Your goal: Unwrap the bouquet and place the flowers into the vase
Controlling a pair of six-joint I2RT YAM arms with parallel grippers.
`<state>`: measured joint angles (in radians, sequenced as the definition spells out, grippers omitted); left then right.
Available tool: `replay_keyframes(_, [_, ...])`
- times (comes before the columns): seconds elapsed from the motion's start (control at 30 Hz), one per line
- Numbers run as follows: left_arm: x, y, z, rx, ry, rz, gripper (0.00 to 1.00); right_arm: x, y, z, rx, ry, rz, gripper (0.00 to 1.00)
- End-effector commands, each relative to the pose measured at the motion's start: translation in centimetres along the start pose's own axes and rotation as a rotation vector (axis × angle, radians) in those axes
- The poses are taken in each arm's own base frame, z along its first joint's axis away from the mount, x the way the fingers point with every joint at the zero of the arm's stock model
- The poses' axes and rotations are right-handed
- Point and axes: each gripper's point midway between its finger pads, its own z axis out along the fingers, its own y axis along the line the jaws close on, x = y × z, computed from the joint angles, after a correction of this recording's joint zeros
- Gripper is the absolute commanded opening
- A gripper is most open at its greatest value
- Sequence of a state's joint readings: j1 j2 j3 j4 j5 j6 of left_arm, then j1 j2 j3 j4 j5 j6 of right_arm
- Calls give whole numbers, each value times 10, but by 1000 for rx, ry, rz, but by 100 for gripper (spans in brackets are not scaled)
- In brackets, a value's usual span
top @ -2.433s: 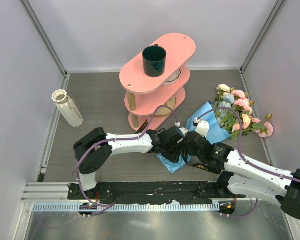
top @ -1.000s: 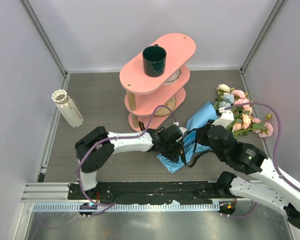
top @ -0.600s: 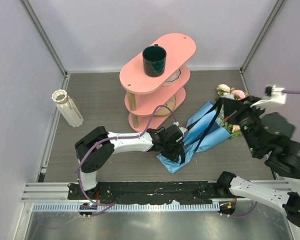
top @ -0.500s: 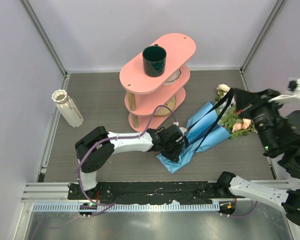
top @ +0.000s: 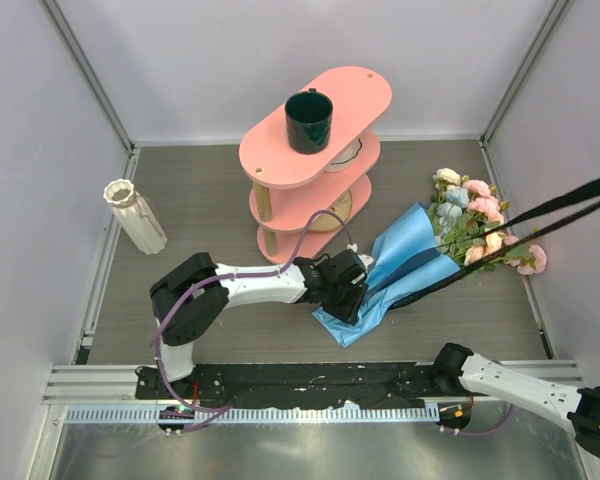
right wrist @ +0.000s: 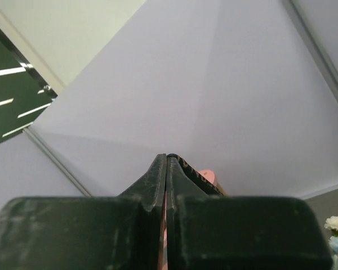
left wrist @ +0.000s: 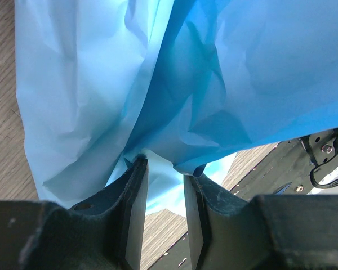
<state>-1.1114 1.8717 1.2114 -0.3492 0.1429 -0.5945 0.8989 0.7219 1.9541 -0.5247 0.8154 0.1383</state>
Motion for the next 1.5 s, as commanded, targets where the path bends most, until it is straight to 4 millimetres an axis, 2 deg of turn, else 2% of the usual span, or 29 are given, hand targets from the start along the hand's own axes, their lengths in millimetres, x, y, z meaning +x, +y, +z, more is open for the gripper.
replay_keyframes(0.0, [-7,-2,-4,2,-14,6,36,-36,-28,-14,77,-92,-13,1])
replay_keyframes(0.1, [-6,-3,-3,8,-8,4,36,-52,-42,-23,103,-122,-10,1])
replay_keyframes(0.23, [-7,-1,-3,-1,-12,8,36,-60,-52,-26,138,-133,-37,1])
replay_keyframes(0.3, [-7,-2,-3,1,-12,8,36,-55,-53,-24,153,-120,-52,1])
replay_keyframes(0.37, [-8,-3,-4,6,-15,9,36,-39,-50,-18,154,-92,-76,1])
replay_keyframes(0.57, [-13,-12,-13,47,-39,33,36,32,-24,9,120,45,-160,1])
replay_keyframes(0.7, [-28,-34,-37,156,-128,90,45,98,4,23,45,187,-226,1])
replay_keyframes(0.77, [-39,-51,-60,237,-206,146,48,120,8,22,26,232,-209,1])
replay_keyframes(0.8, [-43,-57,-70,264,-237,165,52,144,12,21,-3,276,-220,1])
replay_keyframes(0.83, [-47,-63,-86,294,-279,189,54,155,14,19,-16,300,-219,1])
replay_keyframes(0.87, [-55,-71,-98,329,-331,228,56,168,16,17,-32,329,-226,1])
replay_keyframes(0.93, [-52,-82,-116,400,-365,284,61,211,21,9,-82,438,-248,1])
replay_keyframes(0.97, [-60,-95,-143,457,-446,335,63,226,22,5,-101,481,-257,1])
replay_keyframes(1.0, [-58,-100,-153,487,-464,367,67,247,20,-1,-108,535,-271,1])
replay_keyframes(1.03, [-62,-107,-179,526,-545,405,69,265,23,-9,-143,595,-281,1])
replay_keyframes(1.07, [-63,-107,-189,523,-587,443,75,285,20,-16,-154,643,-296,1])
replay_keyframes(1.1, [-61,-102,-194,511,-618,452,78,298,27,-24,-206,692,-279,1])
replay_keyframes(1.13, [-66,-104,-216,513,-696,468,82,307,30,-29,-234,721,-272,1])
replay_keyframes(1.17, [-69,-101,-224,493,-740,482,95,322,30,-36,-258,762,-274,1])
replay_keyframes(1.2, [-68,-93,-224,460,-765,478,97,327,39,-40,-302,784,-248,1])
replay_keyframes(1.27, [-73,-89,-240,434,-849,504,100,346,56,-58,-422,864,-200,1])
replay_keyframes(1.33, [-76,-82,-246,409,-922,514,100,354,79,-72,-547,914,-127,1])
replay_keyframes(1.37, [-76,-81,-256,406,-969,522,100,364,84,-78,-578,945,-112,1])
replay_keyframes(1.47, [-75,-72,-264,379,-1054,527,100,373,108,-92,-699,991,-23,1])
